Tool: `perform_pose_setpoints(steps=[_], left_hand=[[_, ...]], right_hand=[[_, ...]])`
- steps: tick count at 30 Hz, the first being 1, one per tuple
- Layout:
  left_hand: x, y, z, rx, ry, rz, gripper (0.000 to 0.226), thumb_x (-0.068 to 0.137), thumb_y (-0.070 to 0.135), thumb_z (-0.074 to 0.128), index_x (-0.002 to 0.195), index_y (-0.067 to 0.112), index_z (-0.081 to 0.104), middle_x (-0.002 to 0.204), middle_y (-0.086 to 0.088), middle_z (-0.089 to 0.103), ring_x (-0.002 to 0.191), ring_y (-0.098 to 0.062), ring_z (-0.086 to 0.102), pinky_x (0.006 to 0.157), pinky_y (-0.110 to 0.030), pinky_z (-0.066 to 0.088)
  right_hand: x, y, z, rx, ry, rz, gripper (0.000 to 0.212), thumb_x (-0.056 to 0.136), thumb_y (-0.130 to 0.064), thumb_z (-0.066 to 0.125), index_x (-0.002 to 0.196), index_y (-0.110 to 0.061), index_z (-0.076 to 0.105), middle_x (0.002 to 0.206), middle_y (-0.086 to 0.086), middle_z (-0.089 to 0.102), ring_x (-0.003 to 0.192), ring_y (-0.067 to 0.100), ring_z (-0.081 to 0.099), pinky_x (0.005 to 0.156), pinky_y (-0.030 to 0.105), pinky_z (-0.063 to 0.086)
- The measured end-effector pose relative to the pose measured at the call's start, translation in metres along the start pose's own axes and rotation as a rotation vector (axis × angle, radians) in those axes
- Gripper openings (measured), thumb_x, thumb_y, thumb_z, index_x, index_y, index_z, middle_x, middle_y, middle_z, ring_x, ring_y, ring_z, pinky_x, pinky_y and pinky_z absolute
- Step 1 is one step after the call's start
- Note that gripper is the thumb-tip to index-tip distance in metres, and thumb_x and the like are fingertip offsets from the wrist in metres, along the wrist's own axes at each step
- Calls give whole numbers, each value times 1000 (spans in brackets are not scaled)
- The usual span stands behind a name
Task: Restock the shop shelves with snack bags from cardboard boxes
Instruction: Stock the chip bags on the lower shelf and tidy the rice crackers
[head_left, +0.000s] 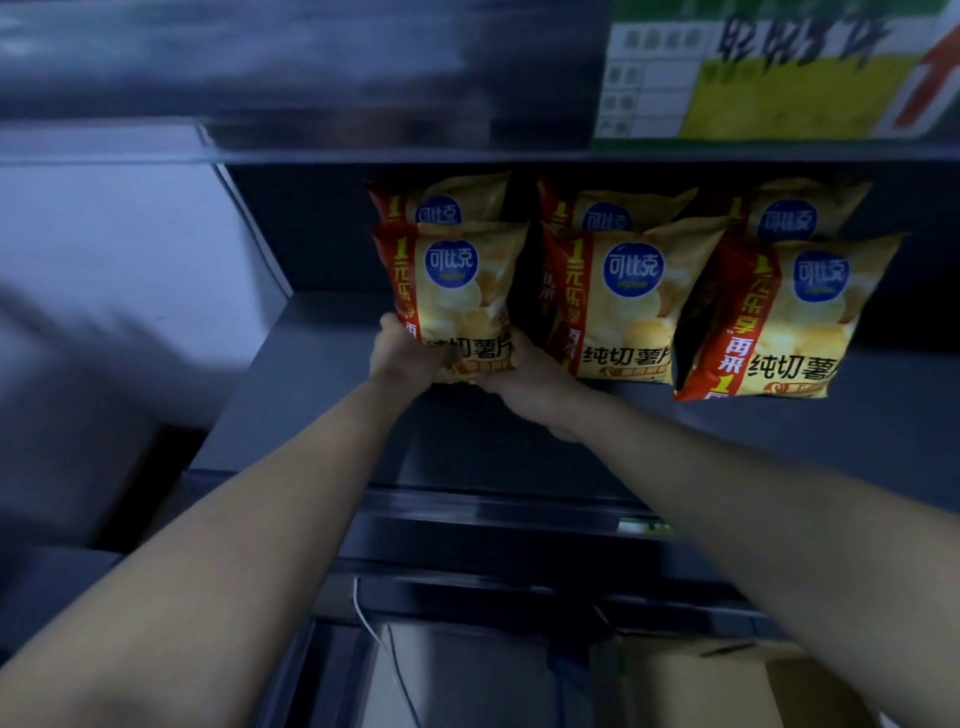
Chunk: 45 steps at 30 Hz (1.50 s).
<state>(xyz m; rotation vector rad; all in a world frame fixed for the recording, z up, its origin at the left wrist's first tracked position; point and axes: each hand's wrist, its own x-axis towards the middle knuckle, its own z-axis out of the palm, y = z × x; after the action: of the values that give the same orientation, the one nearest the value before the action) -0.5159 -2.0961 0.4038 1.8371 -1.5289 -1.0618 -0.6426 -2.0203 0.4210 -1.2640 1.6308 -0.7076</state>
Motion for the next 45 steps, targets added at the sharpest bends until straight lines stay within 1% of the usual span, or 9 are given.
perform_pose_setpoints(steps=[5, 10, 17, 22, 27, 32, 35, 39, 45], left_hand=[[-2, 0, 3, -3, 7, 4, 79, 71, 20, 81, 132, 7, 32, 129, -10, 52, 117, -24, 54, 81, -28, 46], [-18, 2, -5, 31, 32, -14, 80, 74, 21, 79, 136, 4, 30, 133, -13, 50, 119, -27, 53, 82, -27, 43], [-63, 17, -19, 68, 63, 17, 77, 80, 15, 73, 140, 3, 27, 143, -16, 38, 129, -31, 43, 102, -35, 39], [-100, 33, -29, 46, 42, 81, 65, 81, 12, 72, 134, 3, 36, 133, -14, 51, 121, -28, 52, 95, -32, 43], [-143, 58, -30, 44, -22, 169, 64, 78, 12, 75, 132, 4, 41, 125, -13, 57, 112, -30, 58, 96, -40, 50], [-199, 93, -24, 102, -87, 302, 65, 78, 14, 76, 134, 3, 45, 121, -14, 60, 110, -27, 58, 89, -30, 45], [-239, 119, -23, 103, -129, 417, 56, 77, 11, 75, 127, 4, 50, 95, -2, 58, 91, -21, 57, 84, -31, 49], [-287, 170, -34, 75, -147, 588, 45, 80, 10, 72, 122, 7, 55, 99, -3, 57, 89, -17, 55, 80, -27, 48], [-309, 246, -67, -25, -50, 699, 48, 82, 15, 72, 125, 6, 52, 110, -7, 58, 101, -21, 57, 95, -33, 48]], right_hand=[[-5, 2, -4, -13, 21, -17, 65, 93, -15, 54, 148, -20, 19, 139, 3, 44, 118, 13, 42, 92, 19, 30], [-21, 3, -4, -46, 32, -26, 52, 94, -16, 53, 141, -17, 32, 134, 1, 49, 113, 13, 46, 89, 19, 34], [-65, -2, -17, -102, 43, -49, 50, 92, -17, 55, 140, -15, 41, 137, 4, 52, 119, 20, 51, 94, 26, 41], [-107, -13, -36, -119, 102, -63, 44, 94, -15, 54, 136, -8, 44, 134, 8, 52, 107, 21, 54, 84, 27, 40], [-144, -21, -56, -165, 173, -82, 54, 93, -18, 56, 143, -6, 36, 141, 12, 47, 125, 26, 48, 99, 33, 42], [-196, -27, -80, -210, 215, -146, 50, 94, -18, 56, 141, -9, 41, 140, 10, 49, 125, 25, 49, 101, 32, 42], [-235, -36, -97, -280, 310, -234, 41, 93, -19, 57, 132, -10, 53, 133, 7, 57, 121, 23, 54, 97, 30, 44], [-286, -66, -134, -332, 559, -391, 30, 92, -17, 56, 121, -12, 63, 122, 4, 65, 115, 17, 58, 95, 20, 39], [-312, -119, -202, -294, 722, -473, 38, 93, -21, 54, 130, -9, 55, 131, 6, 59, 121, 20, 54, 103, 30, 39]])
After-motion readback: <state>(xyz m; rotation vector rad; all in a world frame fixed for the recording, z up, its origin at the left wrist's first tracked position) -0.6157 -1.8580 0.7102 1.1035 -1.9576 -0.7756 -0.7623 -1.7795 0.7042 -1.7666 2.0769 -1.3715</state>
